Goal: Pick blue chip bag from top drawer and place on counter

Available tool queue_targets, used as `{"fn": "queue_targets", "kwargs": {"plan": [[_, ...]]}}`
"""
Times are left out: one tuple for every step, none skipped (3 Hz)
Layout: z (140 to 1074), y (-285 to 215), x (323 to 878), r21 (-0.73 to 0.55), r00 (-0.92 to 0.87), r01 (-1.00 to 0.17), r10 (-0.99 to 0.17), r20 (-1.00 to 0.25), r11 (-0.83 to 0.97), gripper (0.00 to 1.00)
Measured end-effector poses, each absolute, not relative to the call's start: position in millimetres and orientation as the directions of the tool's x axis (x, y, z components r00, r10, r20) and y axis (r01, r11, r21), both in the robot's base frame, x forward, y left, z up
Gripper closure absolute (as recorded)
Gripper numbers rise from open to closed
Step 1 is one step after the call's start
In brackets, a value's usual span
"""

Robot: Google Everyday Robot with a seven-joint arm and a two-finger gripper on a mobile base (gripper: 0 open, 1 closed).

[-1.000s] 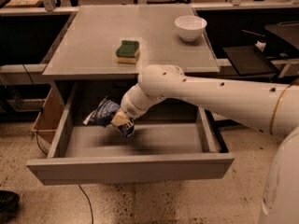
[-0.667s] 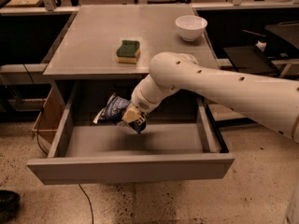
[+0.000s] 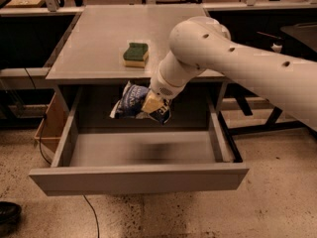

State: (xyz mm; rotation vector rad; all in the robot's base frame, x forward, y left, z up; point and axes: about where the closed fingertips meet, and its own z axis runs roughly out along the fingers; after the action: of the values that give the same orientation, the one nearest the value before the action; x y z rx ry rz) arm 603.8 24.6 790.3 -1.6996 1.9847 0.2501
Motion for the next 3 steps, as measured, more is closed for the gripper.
{"fn": "queue_targets", "kwargs": {"plan": [[823,4,624,-0.235,-0.078,-0.951,-0.890,-0.449,0.202,1.00],[850,-16,652,-0.278,-0.084,-0.936,-0.904,-0.419,0.216,1.00],[876,-32,681,-0.314,-0.094,-0.920,-0.910,-0.405,0.235,1.00]]}}
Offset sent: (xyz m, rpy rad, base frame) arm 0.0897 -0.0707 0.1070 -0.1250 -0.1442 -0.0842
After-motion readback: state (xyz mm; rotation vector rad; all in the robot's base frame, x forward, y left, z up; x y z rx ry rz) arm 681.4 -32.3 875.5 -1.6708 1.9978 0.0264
